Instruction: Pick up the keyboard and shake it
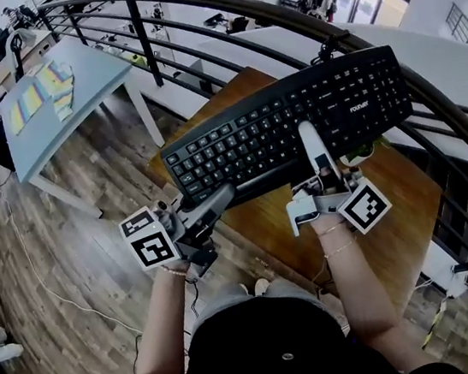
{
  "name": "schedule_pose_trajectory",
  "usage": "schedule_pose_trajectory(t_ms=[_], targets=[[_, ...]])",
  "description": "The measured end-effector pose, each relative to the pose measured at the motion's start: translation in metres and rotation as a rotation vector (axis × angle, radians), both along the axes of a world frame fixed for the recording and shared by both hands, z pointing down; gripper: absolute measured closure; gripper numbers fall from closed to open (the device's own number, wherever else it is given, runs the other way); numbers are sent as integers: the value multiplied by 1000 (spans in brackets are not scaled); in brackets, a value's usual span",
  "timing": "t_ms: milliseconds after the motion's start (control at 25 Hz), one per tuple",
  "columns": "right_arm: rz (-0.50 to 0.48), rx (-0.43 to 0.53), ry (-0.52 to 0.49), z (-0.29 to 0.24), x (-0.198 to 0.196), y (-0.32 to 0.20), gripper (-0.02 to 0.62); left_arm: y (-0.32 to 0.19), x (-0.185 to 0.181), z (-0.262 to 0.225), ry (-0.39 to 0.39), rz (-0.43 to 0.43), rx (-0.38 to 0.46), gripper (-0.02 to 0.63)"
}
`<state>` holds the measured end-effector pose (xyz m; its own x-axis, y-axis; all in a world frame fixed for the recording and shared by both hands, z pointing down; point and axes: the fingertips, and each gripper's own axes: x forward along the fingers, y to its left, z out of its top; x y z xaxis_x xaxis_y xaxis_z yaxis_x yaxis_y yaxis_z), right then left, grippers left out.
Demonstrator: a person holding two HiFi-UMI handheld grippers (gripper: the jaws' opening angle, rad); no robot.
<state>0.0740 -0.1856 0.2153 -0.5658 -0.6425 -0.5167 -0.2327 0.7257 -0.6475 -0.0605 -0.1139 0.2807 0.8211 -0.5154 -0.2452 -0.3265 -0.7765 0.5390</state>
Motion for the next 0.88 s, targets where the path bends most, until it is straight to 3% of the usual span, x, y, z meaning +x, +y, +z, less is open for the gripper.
schedule_pose_trajectory(t_ms=[440, 880], targets=[[-62, 167, -47, -49, 2, 8, 491, -5, 2, -36, -13, -21, 162, 492], [-107, 279, -101, -61, -1, 19, 493, -4, -3, -45, -43, -31, 277, 492]])
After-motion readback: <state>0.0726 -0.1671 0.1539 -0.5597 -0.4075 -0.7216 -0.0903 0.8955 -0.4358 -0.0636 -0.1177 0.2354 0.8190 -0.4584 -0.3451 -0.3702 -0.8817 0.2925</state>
